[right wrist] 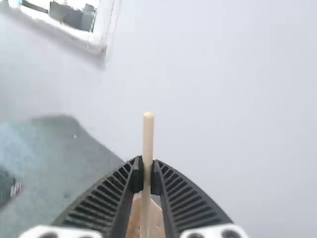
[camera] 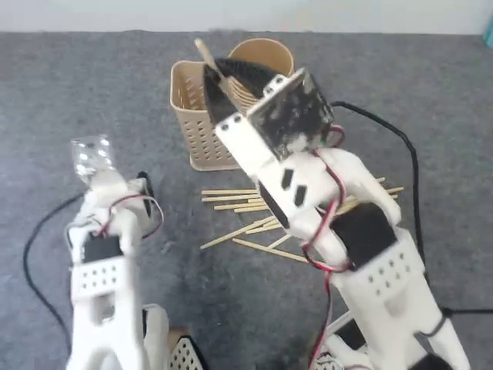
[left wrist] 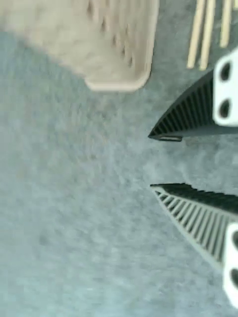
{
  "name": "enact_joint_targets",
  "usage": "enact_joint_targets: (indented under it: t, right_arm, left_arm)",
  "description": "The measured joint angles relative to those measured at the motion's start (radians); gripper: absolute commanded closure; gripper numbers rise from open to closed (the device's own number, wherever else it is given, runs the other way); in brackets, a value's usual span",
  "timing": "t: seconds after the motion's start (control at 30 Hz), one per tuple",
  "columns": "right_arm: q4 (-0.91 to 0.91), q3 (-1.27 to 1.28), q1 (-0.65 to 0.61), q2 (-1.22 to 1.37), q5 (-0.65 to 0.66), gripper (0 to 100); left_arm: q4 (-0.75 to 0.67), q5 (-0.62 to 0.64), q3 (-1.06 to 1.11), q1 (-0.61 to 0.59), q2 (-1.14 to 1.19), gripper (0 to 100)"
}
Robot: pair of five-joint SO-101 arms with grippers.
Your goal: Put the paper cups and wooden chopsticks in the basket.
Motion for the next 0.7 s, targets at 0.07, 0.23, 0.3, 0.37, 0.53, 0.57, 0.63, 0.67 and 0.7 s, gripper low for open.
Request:
enact_joint_targets:
  t: [0.07,0.23,0.3,0.37,0.53,0.57,0.63,0.67,0.7]
  right_arm:
    - [-0.034,-0.052,0.005,0.06,-0.095,99.1]
    - [-0.115,-0.23,0.028,0.229,-0.302,99.1]
    - [-0.158,-0.305,0.043,0.304,-0.321,99.1]
    - [-0.198,-0.384,0.057,0.393,-0.325,99.1]
    - [-0.239,-0.629,0.107,0.672,-0.301,99.1]
    - [-0.236,-0.681,0.118,0.726,-0.29,99.1]
    - [-0.216,-0.776,0.138,0.827,-0.281,98.9]
    - [-0.199,-0.819,0.15,0.875,-0.279,98.8]
    - [-0.184,-0.855,0.16,0.918,-0.279,98.7]
  left_arm:
    - [0.018,-0.037,0.043,0.034,-0.101,87]
    - [0.133,-0.137,0.115,0.166,-0.295,87]
    - [0.184,-0.204,0.127,0.261,-0.321,87]
    - [0.224,-0.249,0.127,0.344,-0.328,87]
    - [0.256,-0.31,0.127,0.466,-0.31,87]
    - [0.256,-0.313,0.127,0.486,-0.298,86]
    - [0.256,-0.319,0.127,0.517,-0.265,85]
    - [0.253,-0.319,0.127,0.529,-0.249,83]
    - [0.242,-0.319,0.127,0.534,-0.233,80]
